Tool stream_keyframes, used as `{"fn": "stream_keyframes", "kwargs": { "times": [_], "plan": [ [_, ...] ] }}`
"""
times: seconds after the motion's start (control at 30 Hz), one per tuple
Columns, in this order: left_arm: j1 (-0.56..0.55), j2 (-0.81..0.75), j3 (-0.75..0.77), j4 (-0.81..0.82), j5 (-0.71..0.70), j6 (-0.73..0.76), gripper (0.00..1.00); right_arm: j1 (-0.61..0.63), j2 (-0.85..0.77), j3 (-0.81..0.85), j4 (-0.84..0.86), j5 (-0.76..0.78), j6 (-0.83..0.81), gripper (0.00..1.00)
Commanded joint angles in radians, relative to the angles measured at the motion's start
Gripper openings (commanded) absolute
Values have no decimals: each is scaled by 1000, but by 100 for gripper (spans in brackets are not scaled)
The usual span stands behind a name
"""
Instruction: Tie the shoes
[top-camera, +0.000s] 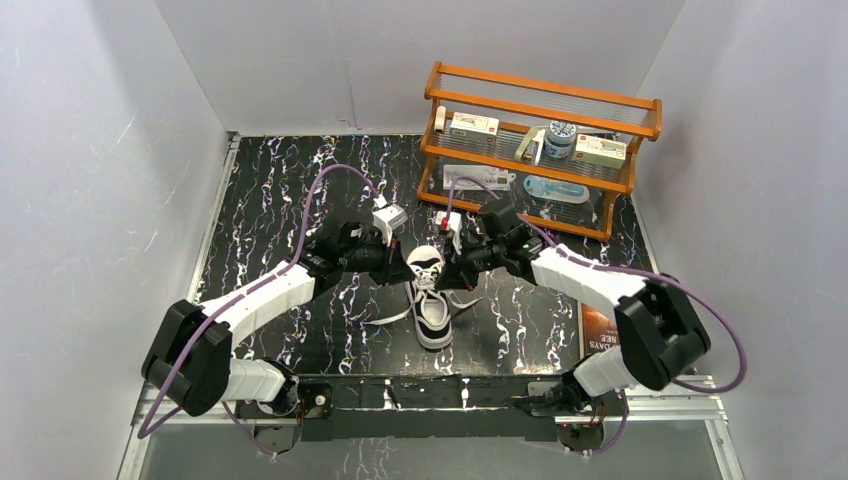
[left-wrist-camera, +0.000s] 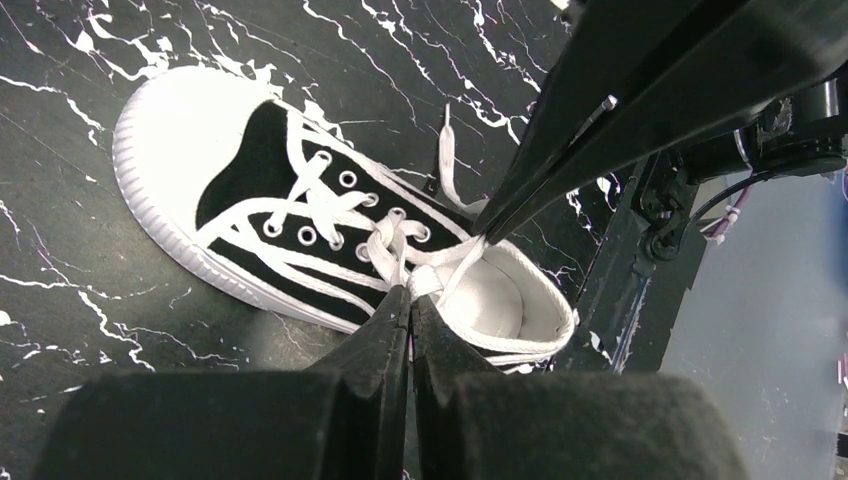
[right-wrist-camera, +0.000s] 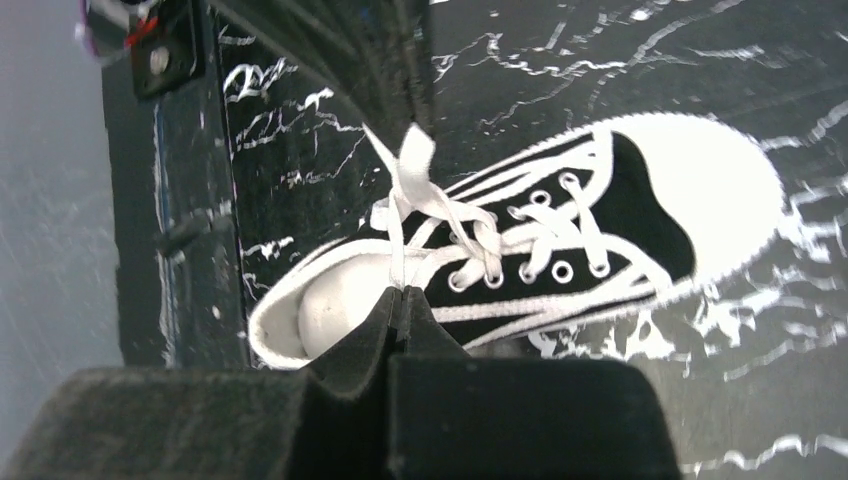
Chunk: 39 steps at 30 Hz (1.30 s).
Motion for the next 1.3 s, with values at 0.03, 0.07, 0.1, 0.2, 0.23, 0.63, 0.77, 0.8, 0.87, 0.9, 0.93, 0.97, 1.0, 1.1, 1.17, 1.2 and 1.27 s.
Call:
{"fn": "stream_keyframes", "kwargs": {
  "times": [0.03,0.07,0.1,0.2,0.23,0.63,0.77,0.8,0.87,0.9,0.93,0.97,1.0,1.1,1.17,1.2,1.27],
  "plan": [
    [-1,-55,19,-34,26,-24,0,3,-116,-42,107,225,436,0],
    [-1,-57,18,-35,27,-28,0,3,-113,-36,96,247,474,0],
    [-1,-58,17,-38,28,-34,0,4,-110,-37,101,248,497,0],
    [-1,-62,19,-60,29,-48,0,15,-86,-60,185,206,559,0],
    [-1,-63,18,-69,30,-55,0,20,-72,-60,204,189,569,0],
    [-1,-85,4,-181,-12,-121,0,35,32,-27,172,145,577,0],
    [-2,-87,-3,-200,-53,-146,0,38,41,-29,173,140,582,0],
    [-2,-92,-13,-190,-51,-158,0,39,44,-32,185,143,590,0],
    [-1,-104,-28,-171,-55,-184,0,39,58,-33,211,130,612,0],
    [-1,-113,-34,-164,-52,-196,0,40,64,-34,221,126,621,0],
    [-2,-126,-43,-152,-52,-210,0,40,64,-38,228,131,632,0],
    [-2,-143,-53,-141,-55,-227,0,39,60,-45,231,136,638,0],
    [-2,-162,-65,-135,-69,-239,0,39,55,-50,225,141,634,0],
    [-2,-216,-91,-128,-105,-265,0,40,42,-25,119,200,587,0],
    [-2,-232,-104,-123,-106,-278,0,43,23,9,14,246,554,0],
    [-2,-231,-110,-120,-105,-281,0,43,8,17,-16,268,549,0],
    [-2,-215,-113,-114,-104,-283,0,43,-27,35,-90,324,529,0]
  ]
}}
